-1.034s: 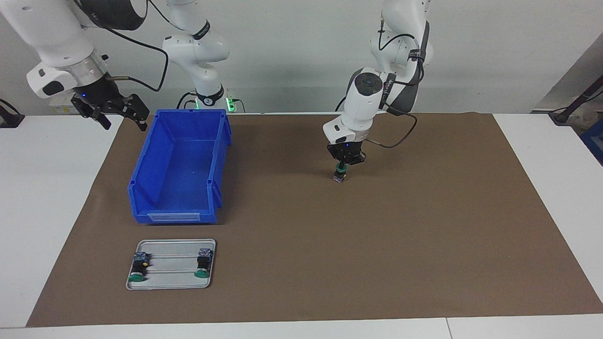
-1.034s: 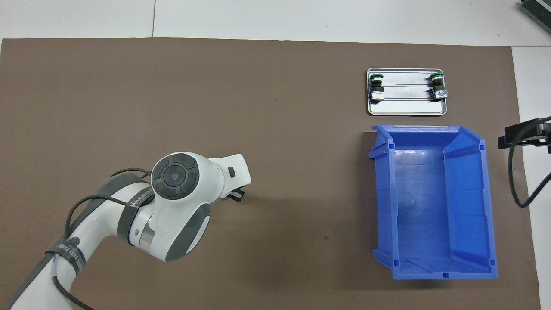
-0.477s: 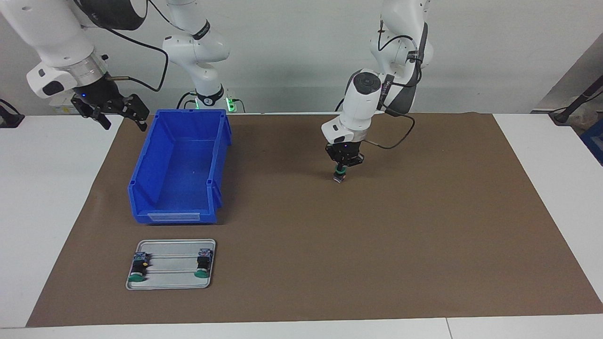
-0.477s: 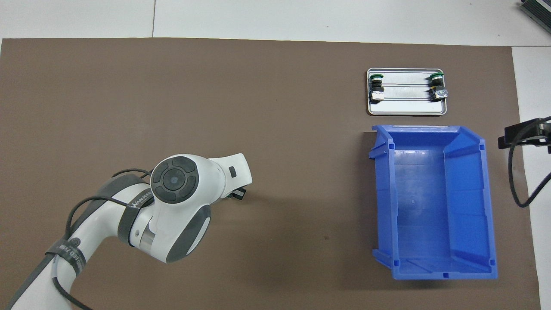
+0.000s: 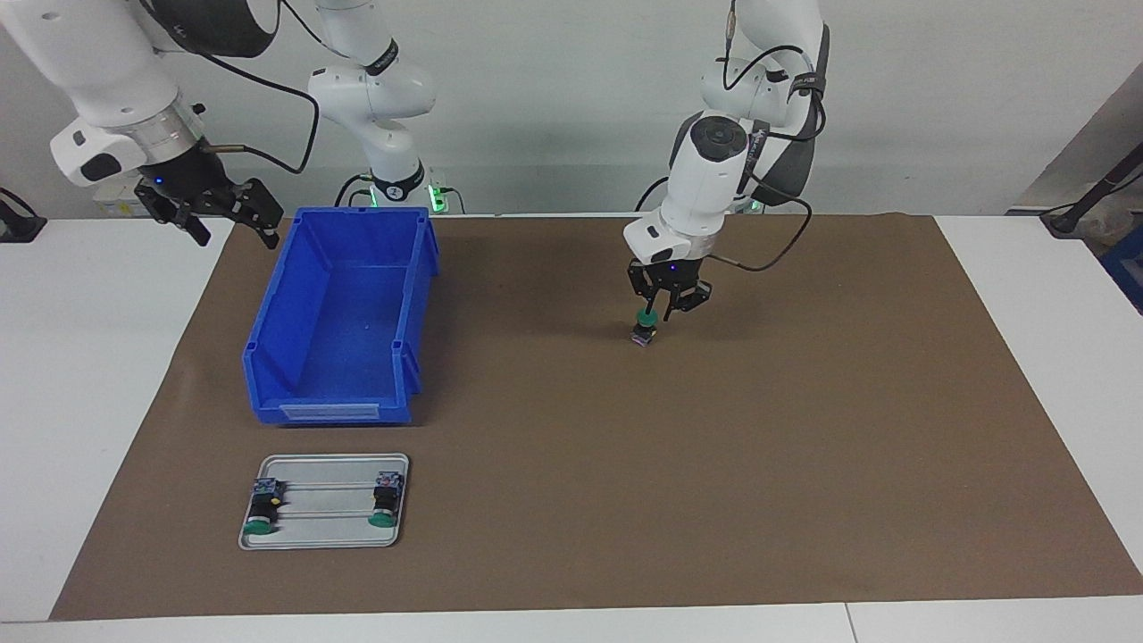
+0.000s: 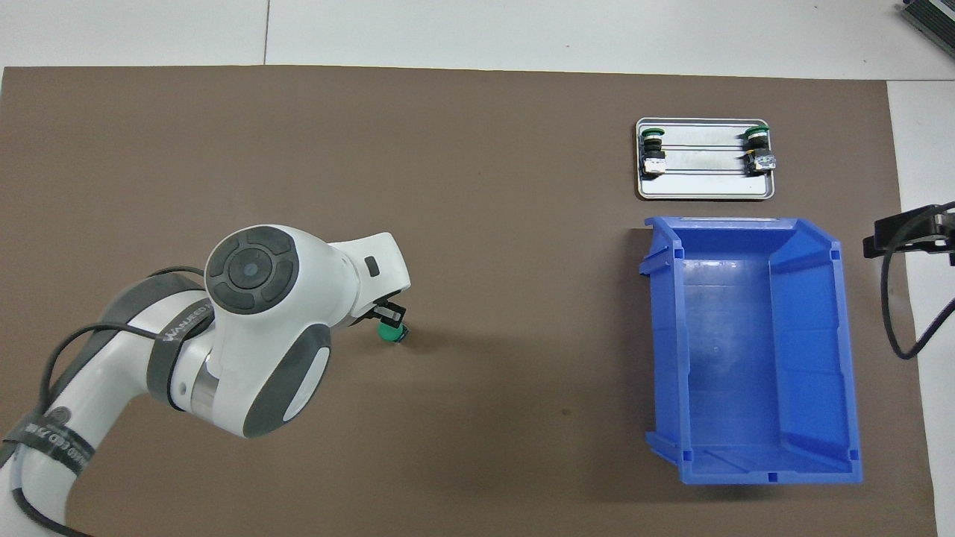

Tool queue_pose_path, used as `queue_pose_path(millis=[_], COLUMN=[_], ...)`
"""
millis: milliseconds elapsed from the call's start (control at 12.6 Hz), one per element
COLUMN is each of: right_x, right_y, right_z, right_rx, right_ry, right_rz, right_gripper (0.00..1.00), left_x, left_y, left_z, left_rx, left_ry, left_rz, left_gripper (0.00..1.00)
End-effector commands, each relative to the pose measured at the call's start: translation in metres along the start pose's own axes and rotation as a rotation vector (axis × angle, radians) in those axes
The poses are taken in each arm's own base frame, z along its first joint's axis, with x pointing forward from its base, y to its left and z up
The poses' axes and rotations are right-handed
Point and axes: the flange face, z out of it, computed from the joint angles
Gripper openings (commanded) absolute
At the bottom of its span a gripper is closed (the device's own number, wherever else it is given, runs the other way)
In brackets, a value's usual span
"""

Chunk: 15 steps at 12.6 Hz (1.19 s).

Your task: Place and press button with both arms

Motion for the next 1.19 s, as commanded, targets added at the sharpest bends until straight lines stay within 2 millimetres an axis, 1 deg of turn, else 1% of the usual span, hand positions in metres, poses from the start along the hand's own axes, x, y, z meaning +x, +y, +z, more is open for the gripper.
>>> queue_pose_path(millis=[0,80,159,239,318,398,477,557,637,716,796,875,955,1034,1114], right_x=[-0.005,-0.004,-0.007,-0.008,-0.009,-0.010,-0.012,-0.016,-0.019,-0.020,-0.027,-0.028,-0.024,-0.021,-0.024], right_y=[0.008,-0.002,-0.017,-0.024,-0.031,-0.065,-0.100,-0.144,-0.176,-0.197,-0.232,-0.265,-0.290,-0.320,-0.354], right_z=[-0.002,-0.001,-0.001,0.000,0.000,0.000,0.000,0.002,0.003,0.009,0.014,0.024,0.030,0.044,0.059], right_rx=[0.012,0.011,-0.004,-0.008,0.002,0.003,0.005,0.009,0.017,0.023,0.020,0.010,-0.008,-0.015,-0.028], right_ry=[-0.005,0.001,-0.015,-0.024,-0.023,-0.013,0.009,0.036,0.062,0.068,0.061,0.050,0.058,0.047,0.049], right_rz=[0.009,-0.009,-0.036,-0.046,-0.056,-0.093,-0.073,-0.045,-0.015,0.018,0.018,0.044,0.089,0.110,0.112], right_gripper=[1.00,1.00,1.00,1.00,0.98,0.95,0.95,0.95,0.95,0.95,0.94,0.92,0.92,0.91,0.91], left_x=[-0.021,-0.028,-0.033,-0.037,-0.039,-0.042,-0.042,-0.037,-0.030,-0.025,-0.021,-0.020,-0.023,-0.025,-0.027], left_y=[-0.043,-0.057,-0.074,-0.102,-0.128,-0.156,-0.178,-0.183,-0.193,-0.212,-0.219,-0.223,-0.234,-0.236,-0.242], left_z=[-0.034,-0.041,-0.052,-0.060,-0.062,-0.069,-0.077,-0.088,-0.107,-0.120,-0.136,-0.152,-0.163,-0.179,-0.193], left_rx=[0.012,0.010,0.009,0.009,0.010,0.013,0.017,0.020,0.022,0.026,0.031,0.036,0.041,0.041,0.045], left_ry=[-0.053,-0.065,-0.060,-0.048,-0.031,-0.007,0.021,0.046,0.072,0.069,0.076,0.100,0.108,0.104,0.097], left_rz=[-0.073,-0.098,-0.134,-0.187,-0.239,-0.298,-0.331,-0.341,-0.358,-0.379,-0.359,-0.327,-0.333,-0.331,-0.310], left_gripper=[1.00,1.00,1.00,1.00,1.00,1.00,1.00,1.00,1.00,1.00,1.00,1.00,1.00,1.00,1.00])
